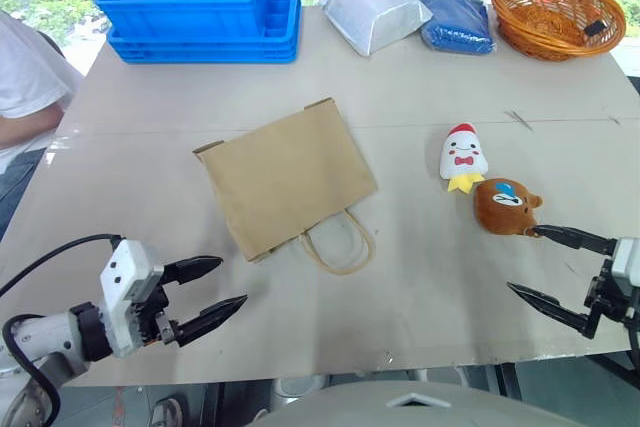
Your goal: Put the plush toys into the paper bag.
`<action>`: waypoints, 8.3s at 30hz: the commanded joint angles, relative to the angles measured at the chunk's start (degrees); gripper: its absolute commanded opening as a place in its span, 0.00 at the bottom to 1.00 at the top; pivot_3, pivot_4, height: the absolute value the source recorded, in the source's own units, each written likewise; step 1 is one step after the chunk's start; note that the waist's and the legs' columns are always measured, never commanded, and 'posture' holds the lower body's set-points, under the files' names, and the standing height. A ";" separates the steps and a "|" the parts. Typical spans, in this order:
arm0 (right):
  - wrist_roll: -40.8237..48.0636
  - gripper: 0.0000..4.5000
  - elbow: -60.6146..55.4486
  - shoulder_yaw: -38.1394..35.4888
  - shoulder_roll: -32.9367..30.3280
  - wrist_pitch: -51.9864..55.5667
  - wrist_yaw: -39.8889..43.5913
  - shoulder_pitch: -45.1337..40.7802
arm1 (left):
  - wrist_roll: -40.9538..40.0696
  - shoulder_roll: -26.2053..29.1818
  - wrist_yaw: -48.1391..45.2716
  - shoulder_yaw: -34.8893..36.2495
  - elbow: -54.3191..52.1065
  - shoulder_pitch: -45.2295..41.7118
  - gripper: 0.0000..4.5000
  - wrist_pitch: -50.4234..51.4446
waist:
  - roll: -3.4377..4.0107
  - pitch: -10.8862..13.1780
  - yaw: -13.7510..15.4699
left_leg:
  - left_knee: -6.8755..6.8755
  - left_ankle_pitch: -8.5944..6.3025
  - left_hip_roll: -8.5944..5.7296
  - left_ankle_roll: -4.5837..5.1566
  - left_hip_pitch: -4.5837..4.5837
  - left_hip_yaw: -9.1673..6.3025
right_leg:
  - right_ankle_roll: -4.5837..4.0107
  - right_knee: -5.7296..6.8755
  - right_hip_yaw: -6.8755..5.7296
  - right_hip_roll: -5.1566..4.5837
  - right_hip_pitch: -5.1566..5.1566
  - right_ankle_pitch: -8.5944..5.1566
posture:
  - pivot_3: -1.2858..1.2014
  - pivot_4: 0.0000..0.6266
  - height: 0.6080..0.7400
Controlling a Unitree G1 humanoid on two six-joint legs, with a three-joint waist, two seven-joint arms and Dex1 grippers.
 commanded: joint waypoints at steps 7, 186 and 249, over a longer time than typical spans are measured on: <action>3.52 1.00 -3.55 5.38 -0.72 1.77 -0.03 -5.79 | 3.55 3.79 -10.87 1.45 -14.00 7.77 1.00 -7.63 | -0.08 -0.12 0.11 | -0.01 -0.01 0.02 0.01 0.01 0.06 | -0.01 -0.02 0.03 0.00 0.00 0.00 | 0.52 0.24 1.00; -17.50 0.68 -0.18 28.03 -6.14 41.86 -30.01 -30.57 | 0.34 -7.05 -6.28 -29.10 19.29 -74.31 0.00 2.03 | -0.18 -0.08 -0.03 | 0.16 -0.02 -0.38 0.09 -0.46 -0.59 | 0.18 -0.07 -0.17 -0.27 -0.07 0.22 | 0.52 0.24 1.00; -19.61 0.79 11.63 43.70 11.74 2.63 -10.89 -63.74 | -13.43 -19.70 18.92 -23.67 11.00 -58.10 0.00 9.56 | -0.08 -0.06 -0.21 | 0.04 0.23 -0.74 -0.37 -0.47 -1.31 | 0.12 0.07 -0.70 -1.00 0.00 0.25 | 0.52 0.24 1.00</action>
